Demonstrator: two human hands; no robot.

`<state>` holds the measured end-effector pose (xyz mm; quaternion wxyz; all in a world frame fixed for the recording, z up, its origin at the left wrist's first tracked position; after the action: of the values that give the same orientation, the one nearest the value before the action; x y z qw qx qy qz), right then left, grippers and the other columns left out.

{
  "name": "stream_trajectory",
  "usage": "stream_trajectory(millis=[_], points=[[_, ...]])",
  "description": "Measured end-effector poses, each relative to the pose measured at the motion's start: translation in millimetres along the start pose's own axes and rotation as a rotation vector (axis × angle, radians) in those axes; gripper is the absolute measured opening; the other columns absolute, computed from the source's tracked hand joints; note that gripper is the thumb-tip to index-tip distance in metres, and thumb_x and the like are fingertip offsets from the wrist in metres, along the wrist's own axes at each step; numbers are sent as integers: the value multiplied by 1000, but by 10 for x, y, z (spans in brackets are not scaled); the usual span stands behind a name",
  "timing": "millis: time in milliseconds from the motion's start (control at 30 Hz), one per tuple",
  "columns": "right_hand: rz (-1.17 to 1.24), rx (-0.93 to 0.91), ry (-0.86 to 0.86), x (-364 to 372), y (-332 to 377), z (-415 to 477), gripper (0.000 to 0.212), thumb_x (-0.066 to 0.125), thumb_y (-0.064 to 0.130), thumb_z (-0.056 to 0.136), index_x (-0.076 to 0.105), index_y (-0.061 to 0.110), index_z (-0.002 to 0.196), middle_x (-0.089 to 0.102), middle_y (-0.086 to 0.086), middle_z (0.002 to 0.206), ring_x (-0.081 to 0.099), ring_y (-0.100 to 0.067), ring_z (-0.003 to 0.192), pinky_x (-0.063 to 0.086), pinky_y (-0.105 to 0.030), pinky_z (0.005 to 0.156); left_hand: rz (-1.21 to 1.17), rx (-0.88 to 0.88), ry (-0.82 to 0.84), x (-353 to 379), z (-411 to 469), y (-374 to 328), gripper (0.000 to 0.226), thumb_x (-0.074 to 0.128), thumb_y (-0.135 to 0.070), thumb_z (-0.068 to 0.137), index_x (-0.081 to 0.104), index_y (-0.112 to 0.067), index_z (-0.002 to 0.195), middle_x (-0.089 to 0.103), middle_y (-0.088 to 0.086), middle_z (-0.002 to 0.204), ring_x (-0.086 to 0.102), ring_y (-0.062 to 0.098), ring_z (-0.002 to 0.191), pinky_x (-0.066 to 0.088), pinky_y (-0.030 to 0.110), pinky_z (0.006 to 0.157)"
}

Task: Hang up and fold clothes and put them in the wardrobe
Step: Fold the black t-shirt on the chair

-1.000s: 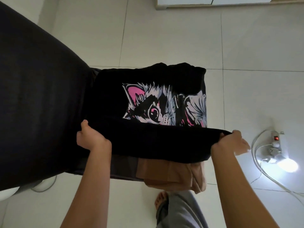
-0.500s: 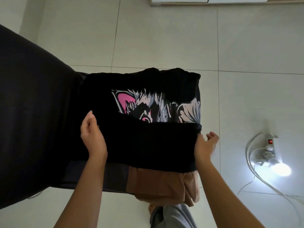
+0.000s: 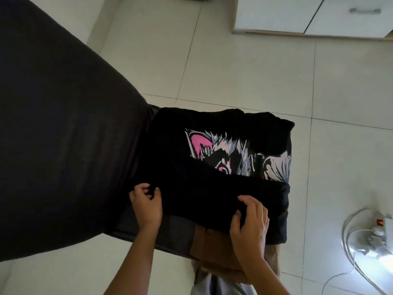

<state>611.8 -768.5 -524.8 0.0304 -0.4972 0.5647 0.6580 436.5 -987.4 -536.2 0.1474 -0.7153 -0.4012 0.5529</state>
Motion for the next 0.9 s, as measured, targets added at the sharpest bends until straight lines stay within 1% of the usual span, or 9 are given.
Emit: stream_trajectory(millis=[67, 133, 233, 267, 367, 467, 600, 733, 900], points=[[-25, -34, 59, 132, 141, 65, 24, 54, 13, 83, 55, 23, 105, 53, 14, 99, 44, -2, 93, 39, -32, 88, -57, -37, 62, 4, 78, 19, 7, 49, -5, 93, 53, -11, 93, 56, 7, 97, 57, 27, 88, 42, 25, 70], [47, 12, 172, 302, 302, 151, 20, 57, 13, 89, 56, 21, 107, 58, 15, 91, 55, -3, 79, 51, -33, 77, -183, -80, 156, 59, 146, -10, 18, 43, -6, 96, 53, -16, 86, 60, 4, 85, 59, 27, 82, 44, 27, 64], [177, 235, 270, 546, 502, 308, 23, 58, 33, 91, 54, 19, 110, 60, 16, 85, 59, 1, 68, 48, -17, 55, -318, -121, 241, 134, 287, -163, 22, 40, -20, 100, 56, -17, 85, 63, 7, 84, 59, 24, 77, 47, 28, 63], [216, 331, 273, 603, 528, 359, 26, 58, 40, 90, 54, 20, 105, 61, 14, 84, 61, 0, 69, 46, -16, 54, -328, -148, 259, 168, 328, -217, 27, 40, -31, 100, 57, -17, 85, 64, 7, 86, 60, 23, 75, 49, 29, 65], [330, 600, 297, 829, 541, 483, 36, 64, 49, 83, 56, 15, 80, 68, 1, 73, 67, -14, 68, 55, -33, 61, -203, -236, 294, 253, 482, -303, 55, 36, -64, 90, 59, -16, 77, 66, 5, 85, 64, 21, 77, 53, 35, 72], [372, 730, 398, 1025, 554, 556, 35, 70, 41, 80, 56, 10, 71, 68, -3, 75, 68, -19, 65, 55, -34, 64, -52, -205, 343, 345, 545, -478, 71, 38, -73, 83, 63, -7, 76, 68, 9, 84, 64, 22, 75, 51, 33, 65], [405, 736, 457, 1126, 578, 542, 34, 70, 35, 81, 65, 3, 89, 70, -13, 83, 68, -26, 73, 57, -42, 75, 38, -152, 440, 461, 544, -607, 50, 59, -53, 84, 48, -12, 58, 53, -1, 58, 51, 13, 53, 39, 25, 49], [611, 787, 400, 1077, 549, 421, 26, 65, 28, 86, 65, 6, 100, 71, -10, 94, 69, -25, 86, 56, -41, 82, -33, -145, 406, 436, 553, -533, 29, 53, -24, 91, 39, -15, 67, 45, -1, 62, 42, 10, 53, 35, 23, 47], [862, 816, 407, 1089, 544, 298, 20, 60, 17, 91, 64, 15, 111, 72, -5, 102, 70, -20, 94, 54, -39, 87, -370, -288, 415, 369, 539, -268, 22, 58, -21, 86, 41, -16, 74, 50, 8, 80, 50, 22, 74, 45, 36, 67]])
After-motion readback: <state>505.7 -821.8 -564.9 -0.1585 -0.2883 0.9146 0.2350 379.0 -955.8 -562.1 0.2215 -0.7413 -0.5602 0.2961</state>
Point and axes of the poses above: each hand's wrist, its own z-axis towards the middle knuckle, its own x-axis out of the palm, y = z × x, the point moved 7 cm from there along z, towards the middle knuckle
